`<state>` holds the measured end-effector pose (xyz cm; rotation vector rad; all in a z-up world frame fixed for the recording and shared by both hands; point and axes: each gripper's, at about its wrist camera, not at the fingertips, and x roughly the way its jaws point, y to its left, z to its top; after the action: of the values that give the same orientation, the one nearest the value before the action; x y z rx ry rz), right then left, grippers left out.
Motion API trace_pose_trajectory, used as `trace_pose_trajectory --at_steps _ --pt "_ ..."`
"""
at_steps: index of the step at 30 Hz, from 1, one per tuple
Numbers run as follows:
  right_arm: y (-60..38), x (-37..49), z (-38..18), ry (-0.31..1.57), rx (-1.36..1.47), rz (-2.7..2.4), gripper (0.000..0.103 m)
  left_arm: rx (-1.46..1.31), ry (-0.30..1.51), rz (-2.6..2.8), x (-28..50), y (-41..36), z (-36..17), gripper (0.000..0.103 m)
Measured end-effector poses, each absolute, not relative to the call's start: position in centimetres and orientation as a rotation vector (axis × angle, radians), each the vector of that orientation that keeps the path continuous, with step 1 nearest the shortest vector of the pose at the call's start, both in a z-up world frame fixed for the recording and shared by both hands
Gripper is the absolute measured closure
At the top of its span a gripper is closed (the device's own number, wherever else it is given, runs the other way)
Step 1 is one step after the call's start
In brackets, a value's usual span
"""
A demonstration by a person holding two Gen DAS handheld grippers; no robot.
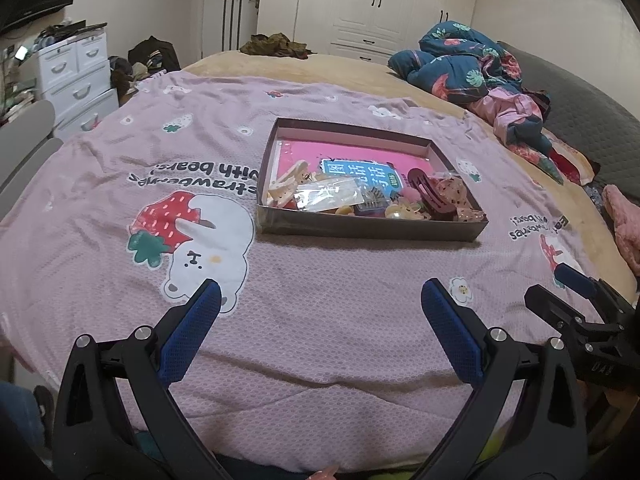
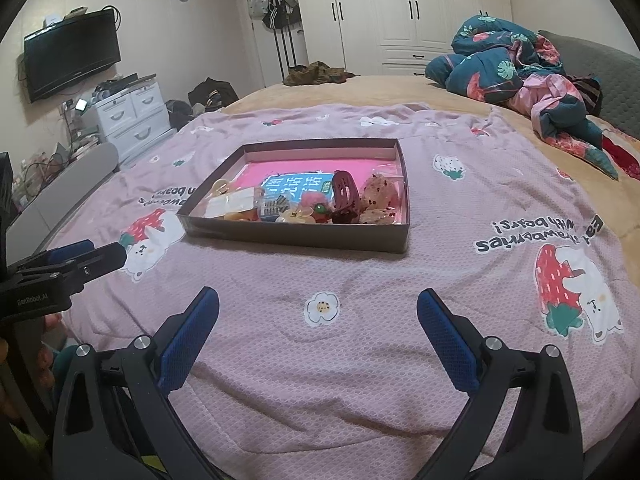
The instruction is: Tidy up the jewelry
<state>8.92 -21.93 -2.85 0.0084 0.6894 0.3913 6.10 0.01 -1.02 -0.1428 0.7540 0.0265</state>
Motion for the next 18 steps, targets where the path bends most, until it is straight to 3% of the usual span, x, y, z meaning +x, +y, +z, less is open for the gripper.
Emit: trace_pose_trajectory --at_steps 18 --pt "-21.71 8.69 -2.58 0.685 0.002 0.394 0.004 -0.141 0.754 0.030 6.06 0.09 -0.63 0.009"
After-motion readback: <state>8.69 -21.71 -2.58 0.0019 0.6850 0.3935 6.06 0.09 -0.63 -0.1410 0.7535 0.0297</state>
